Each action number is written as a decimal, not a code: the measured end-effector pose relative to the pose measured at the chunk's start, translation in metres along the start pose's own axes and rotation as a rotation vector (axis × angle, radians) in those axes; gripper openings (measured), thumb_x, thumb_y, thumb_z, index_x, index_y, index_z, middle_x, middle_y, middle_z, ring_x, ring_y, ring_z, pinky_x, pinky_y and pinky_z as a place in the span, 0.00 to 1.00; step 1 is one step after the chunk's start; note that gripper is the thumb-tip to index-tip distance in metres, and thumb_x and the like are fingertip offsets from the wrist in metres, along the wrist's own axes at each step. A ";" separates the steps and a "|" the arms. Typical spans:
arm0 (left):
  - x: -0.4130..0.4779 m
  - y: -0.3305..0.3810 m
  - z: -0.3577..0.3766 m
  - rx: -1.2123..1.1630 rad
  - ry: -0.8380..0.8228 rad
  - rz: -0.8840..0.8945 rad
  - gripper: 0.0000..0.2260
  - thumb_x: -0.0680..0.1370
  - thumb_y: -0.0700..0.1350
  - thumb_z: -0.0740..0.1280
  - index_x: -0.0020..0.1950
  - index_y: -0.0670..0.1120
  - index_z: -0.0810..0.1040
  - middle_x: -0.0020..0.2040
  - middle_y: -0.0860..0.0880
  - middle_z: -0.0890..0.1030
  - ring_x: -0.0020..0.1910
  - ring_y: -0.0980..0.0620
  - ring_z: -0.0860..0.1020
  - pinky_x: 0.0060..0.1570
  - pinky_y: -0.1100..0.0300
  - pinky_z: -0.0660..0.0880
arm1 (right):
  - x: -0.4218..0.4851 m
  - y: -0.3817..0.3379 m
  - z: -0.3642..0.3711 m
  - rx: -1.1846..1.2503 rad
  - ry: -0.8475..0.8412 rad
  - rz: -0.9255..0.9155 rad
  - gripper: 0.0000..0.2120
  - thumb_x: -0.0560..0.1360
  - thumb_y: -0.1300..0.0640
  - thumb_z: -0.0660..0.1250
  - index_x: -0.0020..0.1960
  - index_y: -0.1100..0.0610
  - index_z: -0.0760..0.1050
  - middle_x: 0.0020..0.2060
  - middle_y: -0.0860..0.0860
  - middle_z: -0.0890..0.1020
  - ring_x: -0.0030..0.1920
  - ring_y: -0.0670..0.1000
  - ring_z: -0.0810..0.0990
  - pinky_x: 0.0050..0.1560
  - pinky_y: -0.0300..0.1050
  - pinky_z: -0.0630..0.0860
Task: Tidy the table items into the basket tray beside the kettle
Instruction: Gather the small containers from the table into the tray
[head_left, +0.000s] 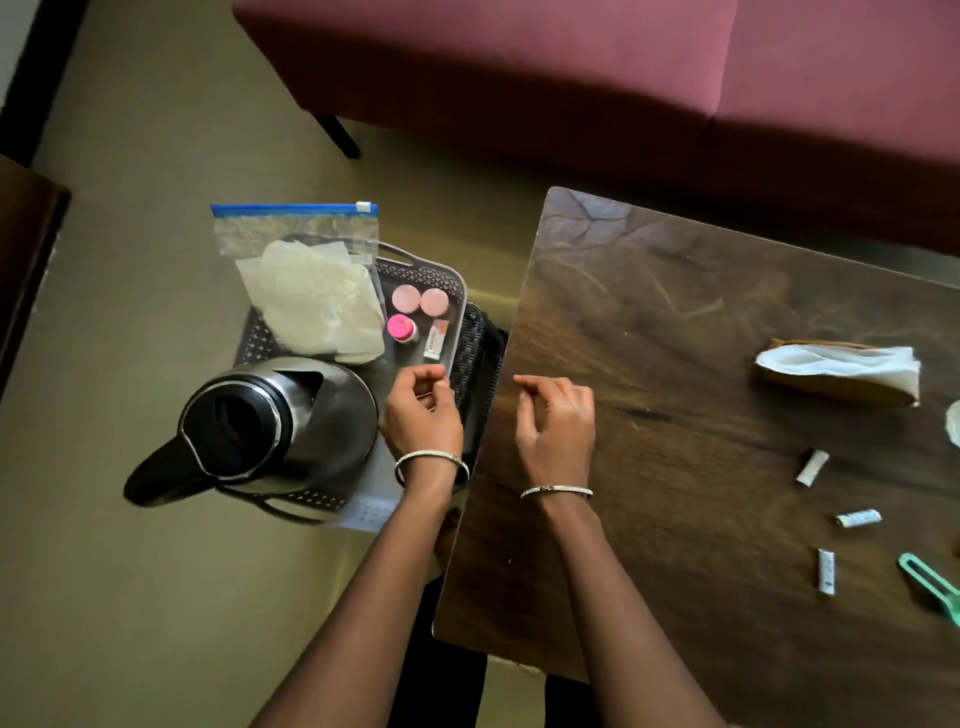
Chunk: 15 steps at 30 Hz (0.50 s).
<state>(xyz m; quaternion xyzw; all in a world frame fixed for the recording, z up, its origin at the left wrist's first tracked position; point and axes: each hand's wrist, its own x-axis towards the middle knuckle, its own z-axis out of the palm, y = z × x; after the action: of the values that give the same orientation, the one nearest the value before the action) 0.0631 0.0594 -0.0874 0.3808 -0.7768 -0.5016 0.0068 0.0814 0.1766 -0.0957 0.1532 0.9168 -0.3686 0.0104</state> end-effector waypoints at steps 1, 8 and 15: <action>-0.009 0.001 0.001 0.002 -0.044 0.014 0.09 0.74 0.37 0.67 0.43 0.52 0.80 0.38 0.49 0.84 0.38 0.50 0.83 0.46 0.49 0.82 | -0.002 0.003 -0.005 0.005 0.001 0.001 0.10 0.75 0.65 0.68 0.53 0.57 0.84 0.47 0.51 0.85 0.51 0.54 0.77 0.54 0.40 0.70; -0.090 -0.001 0.035 0.069 -0.206 0.064 0.05 0.74 0.39 0.68 0.45 0.49 0.81 0.38 0.49 0.84 0.39 0.48 0.83 0.47 0.48 0.81 | -0.034 0.054 -0.066 0.041 0.018 0.024 0.09 0.75 0.65 0.69 0.51 0.57 0.84 0.46 0.50 0.85 0.50 0.54 0.77 0.54 0.39 0.70; -0.185 -0.004 0.090 0.067 -0.332 0.052 0.06 0.74 0.40 0.67 0.43 0.51 0.80 0.37 0.49 0.83 0.39 0.47 0.83 0.46 0.46 0.81 | -0.062 0.138 -0.149 0.007 0.052 0.088 0.09 0.75 0.65 0.68 0.51 0.56 0.84 0.44 0.49 0.85 0.49 0.53 0.78 0.52 0.44 0.74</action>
<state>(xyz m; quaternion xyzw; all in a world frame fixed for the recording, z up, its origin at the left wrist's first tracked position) 0.1612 0.2386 -0.0662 0.2725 -0.7931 -0.5311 -0.1212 0.1944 0.3547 -0.0713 0.2028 0.9078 -0.3670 0.0022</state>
